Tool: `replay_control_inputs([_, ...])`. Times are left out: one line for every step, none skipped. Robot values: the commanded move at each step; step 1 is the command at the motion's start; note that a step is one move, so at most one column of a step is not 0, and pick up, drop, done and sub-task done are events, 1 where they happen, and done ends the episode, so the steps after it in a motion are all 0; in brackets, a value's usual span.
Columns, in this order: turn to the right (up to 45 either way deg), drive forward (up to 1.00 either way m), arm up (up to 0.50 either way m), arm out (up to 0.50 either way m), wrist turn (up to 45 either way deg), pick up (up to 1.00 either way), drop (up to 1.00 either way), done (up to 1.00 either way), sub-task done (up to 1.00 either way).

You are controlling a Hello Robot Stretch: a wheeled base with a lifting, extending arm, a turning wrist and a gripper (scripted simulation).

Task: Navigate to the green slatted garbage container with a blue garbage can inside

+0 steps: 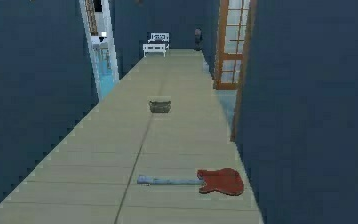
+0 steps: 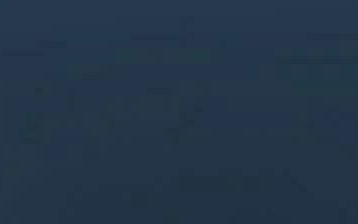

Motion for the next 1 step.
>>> replay_control_inputs([0.0, 1.00, 0.00, 0.00, 0.0, 0.00, 0.00, 0.00, 0.00])
